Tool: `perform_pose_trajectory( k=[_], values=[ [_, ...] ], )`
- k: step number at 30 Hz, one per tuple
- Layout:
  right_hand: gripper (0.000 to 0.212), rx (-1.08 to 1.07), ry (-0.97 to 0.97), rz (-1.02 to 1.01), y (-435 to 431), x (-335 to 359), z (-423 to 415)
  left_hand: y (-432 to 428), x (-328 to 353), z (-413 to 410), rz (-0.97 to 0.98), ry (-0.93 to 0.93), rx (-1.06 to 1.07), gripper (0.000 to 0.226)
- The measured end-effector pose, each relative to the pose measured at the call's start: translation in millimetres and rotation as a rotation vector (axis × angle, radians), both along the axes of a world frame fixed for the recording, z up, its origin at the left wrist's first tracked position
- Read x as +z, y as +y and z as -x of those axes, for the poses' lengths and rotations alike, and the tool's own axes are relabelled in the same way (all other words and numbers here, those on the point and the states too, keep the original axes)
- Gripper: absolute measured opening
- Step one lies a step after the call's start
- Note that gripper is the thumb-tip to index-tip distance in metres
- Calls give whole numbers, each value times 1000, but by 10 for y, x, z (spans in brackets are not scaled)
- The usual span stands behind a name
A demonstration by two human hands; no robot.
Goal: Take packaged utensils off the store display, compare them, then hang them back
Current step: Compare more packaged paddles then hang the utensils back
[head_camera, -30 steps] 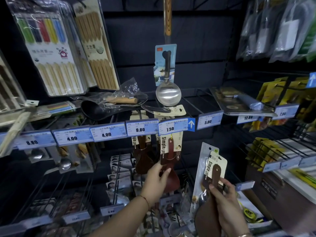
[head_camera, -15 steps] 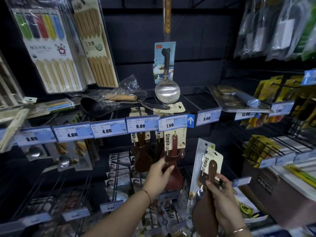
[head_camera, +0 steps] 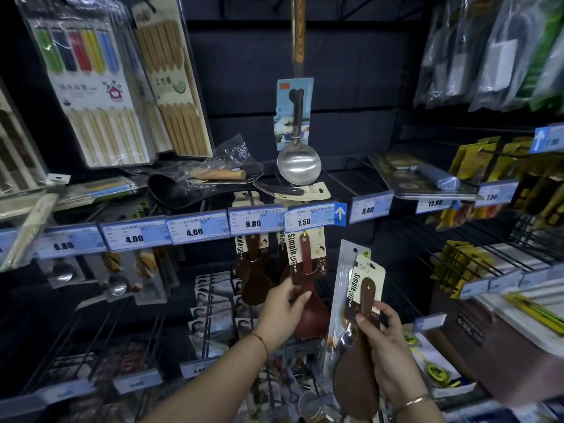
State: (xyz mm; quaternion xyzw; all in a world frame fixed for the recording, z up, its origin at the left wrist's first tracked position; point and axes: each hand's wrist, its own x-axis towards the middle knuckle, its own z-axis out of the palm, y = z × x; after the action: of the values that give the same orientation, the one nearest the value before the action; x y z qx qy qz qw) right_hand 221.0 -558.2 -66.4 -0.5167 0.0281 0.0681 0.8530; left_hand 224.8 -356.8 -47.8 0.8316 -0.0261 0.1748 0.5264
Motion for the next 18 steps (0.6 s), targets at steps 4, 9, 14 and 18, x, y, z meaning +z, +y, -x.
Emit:
perform_pose_trajectory(
  k=[4,9,14,18],
  values=[
    [36,-7,6,-13,-15,2,15,2,-10,-3,-44,19,1,25],
    [35,-14,19,-19,-12,4,24,-18,13,17,-60,29,-4,32],
    [36,-8,28,-19,-10,13,31,-79,40,-3,-23,16,-9,38],
    [35,-6,27,-34,-23,5,39,-107,71,-21,-18,20,-5,38]
  ],
)
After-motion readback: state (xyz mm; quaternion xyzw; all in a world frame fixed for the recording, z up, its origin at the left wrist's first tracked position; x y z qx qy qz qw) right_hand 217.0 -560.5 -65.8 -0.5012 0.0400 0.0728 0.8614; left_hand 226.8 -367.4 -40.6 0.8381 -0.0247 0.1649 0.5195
